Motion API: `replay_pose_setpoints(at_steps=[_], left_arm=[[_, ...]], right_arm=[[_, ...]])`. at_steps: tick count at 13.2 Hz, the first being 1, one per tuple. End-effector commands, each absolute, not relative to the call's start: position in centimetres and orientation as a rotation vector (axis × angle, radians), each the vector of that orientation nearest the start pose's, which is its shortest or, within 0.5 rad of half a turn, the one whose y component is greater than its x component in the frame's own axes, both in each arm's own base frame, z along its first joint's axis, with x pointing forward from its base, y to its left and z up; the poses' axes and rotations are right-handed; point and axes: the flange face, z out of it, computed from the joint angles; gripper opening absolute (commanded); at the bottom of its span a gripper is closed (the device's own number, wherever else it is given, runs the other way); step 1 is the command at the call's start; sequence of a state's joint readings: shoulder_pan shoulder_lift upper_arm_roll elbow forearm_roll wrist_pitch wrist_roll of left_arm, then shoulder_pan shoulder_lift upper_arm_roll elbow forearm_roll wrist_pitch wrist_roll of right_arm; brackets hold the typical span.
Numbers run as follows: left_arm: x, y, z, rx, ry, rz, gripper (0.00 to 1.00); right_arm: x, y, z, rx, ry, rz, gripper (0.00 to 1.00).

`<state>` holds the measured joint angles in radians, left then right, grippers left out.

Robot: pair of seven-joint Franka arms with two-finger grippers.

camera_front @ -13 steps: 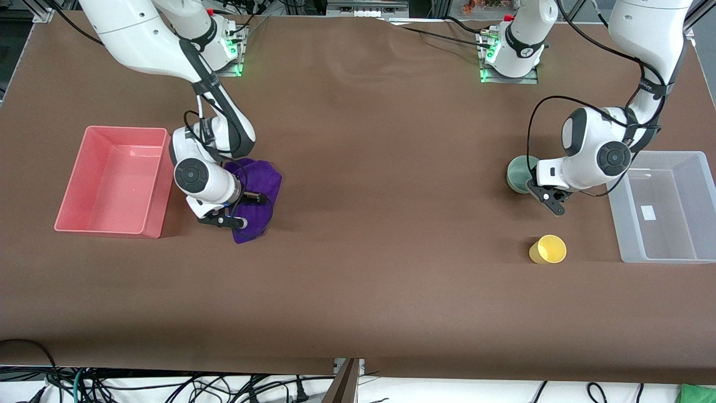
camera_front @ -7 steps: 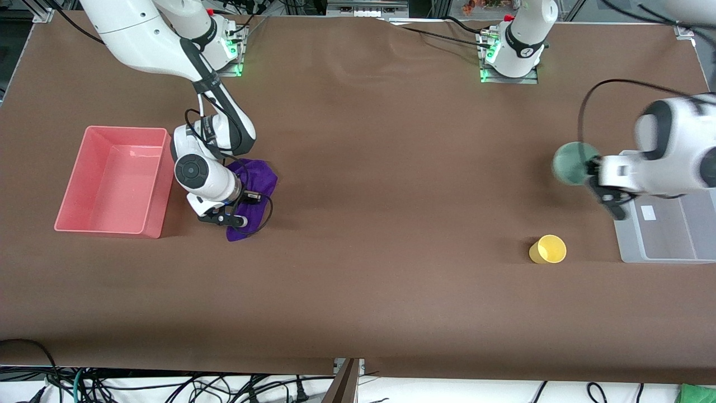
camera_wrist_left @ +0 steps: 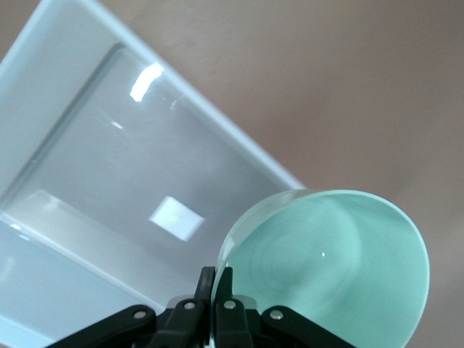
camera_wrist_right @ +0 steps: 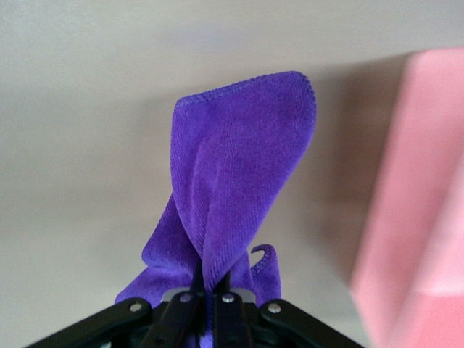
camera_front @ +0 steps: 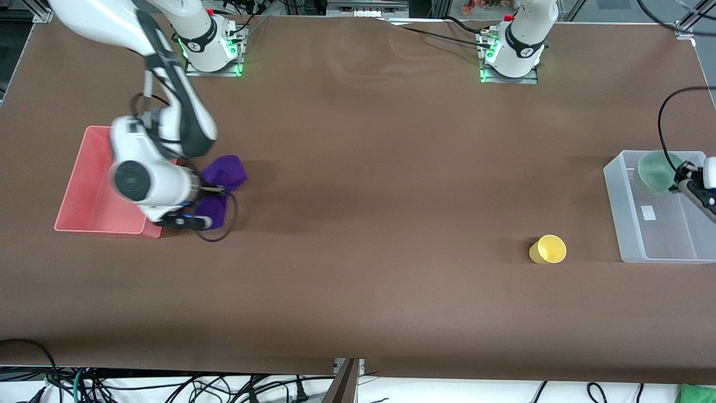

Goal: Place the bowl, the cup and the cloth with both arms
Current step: 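Lower the cloth into the pink bin while the left gripper places the bowl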

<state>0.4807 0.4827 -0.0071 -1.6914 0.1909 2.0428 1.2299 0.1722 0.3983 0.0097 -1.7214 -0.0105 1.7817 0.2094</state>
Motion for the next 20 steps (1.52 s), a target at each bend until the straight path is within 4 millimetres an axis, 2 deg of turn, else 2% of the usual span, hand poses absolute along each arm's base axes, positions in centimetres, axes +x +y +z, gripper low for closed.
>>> replay_pose_setpoints(at_steps=[1,2,4,5,6,7,8,10,11,13,15,16,17,18,19,20], left_arm=[[60.0,32.7,26.6,-2.749,1.358,0.273,0.0],[60.0,33.7,25.5,-2.727,1.371,0.238,0.0],[59.8,34.7,23.6,-2.723,1.361,0.205,0.0],[59.7,34.7,23.1,-2.742,1.347,0.199,0.43],[59.6,34.8,23.0,-2.745,1.344,0.2,0.89],[59.7,34.8,23.6,-2.726,1.358,0.206,1.0],[59.9,34.7,24.2,-2.722,1.358,0.202,1.0],[60.3,34.0,27.4,-2.751,1.331,0.192,1.0],[61.2,33.4,30.0,-2.77,1.316,0.149,1.0],[63.1,30.8,33.0,-2.816,1.361,0.15,1.0],[64.8,26.7,34.7,-2.893,1.322,0.168,1.0],[65.5,24.3,35.1,-2.935,1.282,0.167,1.0],[66.1,22.2,35.3,-2.973,1.216,0.169,1.0],[66.9,19.4,35.4,-3.011,1.122,0.163,1.0],[67.6,16.7,35.0,-3.046,1.012,0.179,1.0],[68.2,13.5,34.3,-3.078,0.906,0.202,1.0]], right_arm=[[62.1,3.7,39.3,-3.155,-0.15,0.686,0.0],[62.0,0.0,39.9,-3.153,-0.214,0.719,0.0],[61.3,-7.5,39.5,-3.112,-0.304,0.748,0.0],[60.9,-10.3,38.6,-3.095,-0.338,0.745,0.0],[60.5,-12.2,37.5,-3.091,-0.362,0.726,0.0],[59.9,-13.3,35.8,-3.088,-0.373,0.713,0.0],[59.0,-14.1,33.8,-3.086,-0.362,0.711,0.0],[57.3,-14.4,30.0,-3.078,-0.358,0.709,0.0],[56.7,-14.3,28.8,-3.065,-0.341,0.691,0.0],[55.4,-14.5,26.8,-3.056,-0.328,0.69,0.0],[55.0,-14.6,25.2,-3.073,-0.333,0.655,0.0],[55.0,-14.7,24.4,-3.089,-0.341,0.63,0.52],[55.2,-15.1,24.4,-3.099,-0.335,0.612,1.0],[55.4,-15.3,25.2,-3.104,-0.324,0.59,1.0],[56.2,-15.4,27.7,-3.116,-0.304,0.524,1.0],[57.5,-14.8,31.4,-3.107,-0.282,0.427,1.0]])
